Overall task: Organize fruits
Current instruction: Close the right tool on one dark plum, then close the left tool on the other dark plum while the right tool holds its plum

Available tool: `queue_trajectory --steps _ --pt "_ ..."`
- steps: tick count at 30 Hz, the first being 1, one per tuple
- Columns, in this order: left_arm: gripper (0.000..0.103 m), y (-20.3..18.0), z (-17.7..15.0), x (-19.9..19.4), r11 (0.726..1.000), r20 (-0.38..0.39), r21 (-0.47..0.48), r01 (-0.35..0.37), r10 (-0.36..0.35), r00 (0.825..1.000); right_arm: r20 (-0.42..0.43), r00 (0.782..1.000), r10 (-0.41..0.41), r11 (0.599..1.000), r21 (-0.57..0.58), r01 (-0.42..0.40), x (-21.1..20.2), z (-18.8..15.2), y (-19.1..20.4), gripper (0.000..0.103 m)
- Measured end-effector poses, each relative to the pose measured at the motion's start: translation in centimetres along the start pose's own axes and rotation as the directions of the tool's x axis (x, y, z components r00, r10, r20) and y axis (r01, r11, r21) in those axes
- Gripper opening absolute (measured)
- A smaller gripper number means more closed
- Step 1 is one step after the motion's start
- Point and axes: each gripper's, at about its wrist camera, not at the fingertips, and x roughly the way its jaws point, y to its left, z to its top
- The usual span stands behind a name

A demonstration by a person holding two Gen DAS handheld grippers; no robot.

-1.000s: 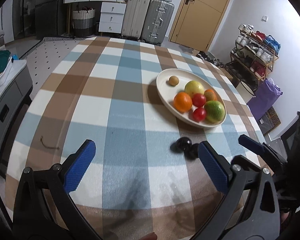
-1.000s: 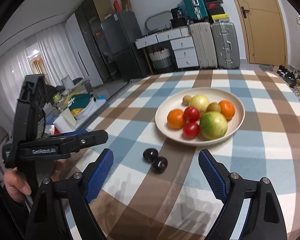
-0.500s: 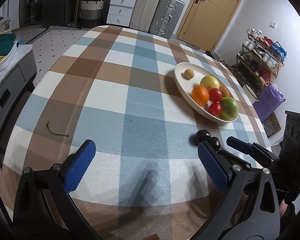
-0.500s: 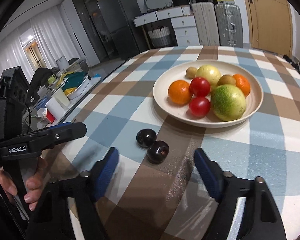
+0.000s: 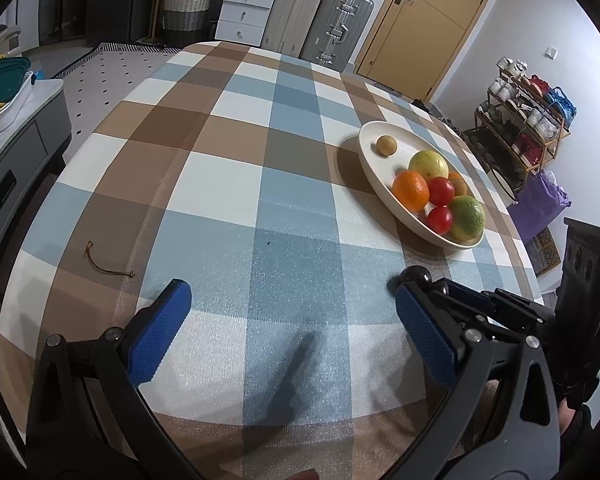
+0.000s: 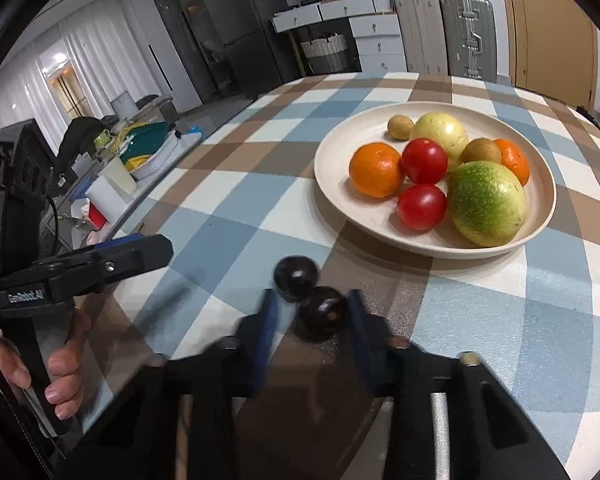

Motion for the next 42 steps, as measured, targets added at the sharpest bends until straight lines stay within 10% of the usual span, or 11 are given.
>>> queue_trajectory --steps 33,42 --pt "0.1 -9.8 0.5 5.7 0.98 -0.128 0.197 0.037 -0.012 0.992 0.161 0.987 0.025 0.982 0.183 -0.055 -6.1 -2.2 -7.5 0.025" --pt "0.075 -10.8 0.6 6.8 0.976 -0.143 0.218 0.011 0.021 0.99 0.172 0.985 0.026 0.982 0.182 -0.058 -7.0 -2.6 -8.6 0.025"
